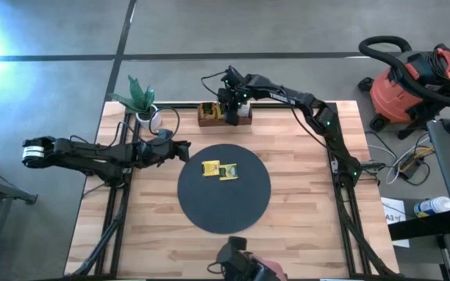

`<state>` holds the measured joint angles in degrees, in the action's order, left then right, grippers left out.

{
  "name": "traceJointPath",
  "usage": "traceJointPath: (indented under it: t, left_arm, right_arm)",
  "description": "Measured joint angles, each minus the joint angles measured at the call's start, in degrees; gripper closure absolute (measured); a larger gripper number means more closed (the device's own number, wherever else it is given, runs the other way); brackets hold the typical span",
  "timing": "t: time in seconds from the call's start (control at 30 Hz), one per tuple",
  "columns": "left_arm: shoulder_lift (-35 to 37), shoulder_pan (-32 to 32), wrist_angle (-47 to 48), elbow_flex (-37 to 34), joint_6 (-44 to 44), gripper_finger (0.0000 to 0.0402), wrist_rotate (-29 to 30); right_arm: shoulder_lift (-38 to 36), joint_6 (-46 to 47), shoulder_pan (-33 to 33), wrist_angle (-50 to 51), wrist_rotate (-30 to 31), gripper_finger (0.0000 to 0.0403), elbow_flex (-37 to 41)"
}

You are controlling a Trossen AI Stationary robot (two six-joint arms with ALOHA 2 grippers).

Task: Pick & Place Tea
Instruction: Put the yellow tea bag into the middle section of the wooden organizer

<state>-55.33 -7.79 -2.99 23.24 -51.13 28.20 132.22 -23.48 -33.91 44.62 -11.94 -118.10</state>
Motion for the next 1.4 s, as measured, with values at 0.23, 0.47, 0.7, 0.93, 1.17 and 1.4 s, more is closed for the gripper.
traceJointPath:
  t: [0.23, 0.47, 0.7, 0.93, 1.17, 1.4]
  left_arm:
    - [0.0, 0.0, 0.0, 0.0, -0.6, 0.0296, 0.5]
    - [0.0, 0.0, 0.0, 0.0, -1.7, 0.0296, 3.2]
    - [0.0, 0.0, 0.0, 0.0, -2.0, 0.0296, 3.5]
    - [0.0, 0.0, 0.0, 0.0, -2.4, 0.0296, 3.5]
    - [0.0, 0.0, 0.0, 0.0, -2.9, 0.0296, 3.5]
    - [-0.1, -0.1, -1.2, 0.0, -0.7, 0.0296, 0.8]
  right_arm:
    - [-0.2, 0.8, 0.2, 0.6, 0.0, 0.0288, -0.9]
    - [0.1, 0.6, 0.8, 0.0, 0.0, 0.0317, -0.3]
    - [0.3, 0.6, 0.7, -0.6, -0.2, 0.0350, 1.0]
    - [-0.3, 2.4, 0.8, -0.8, -0.6, 0.0360, 1.0]
    - [-6.1, 2.3, 0.7, -1.3, -4.7, 0.0359, 0.3]
    - [-8.5, 10.9, 1.2, 7.6, -16.5, 0.0343, 0.3]
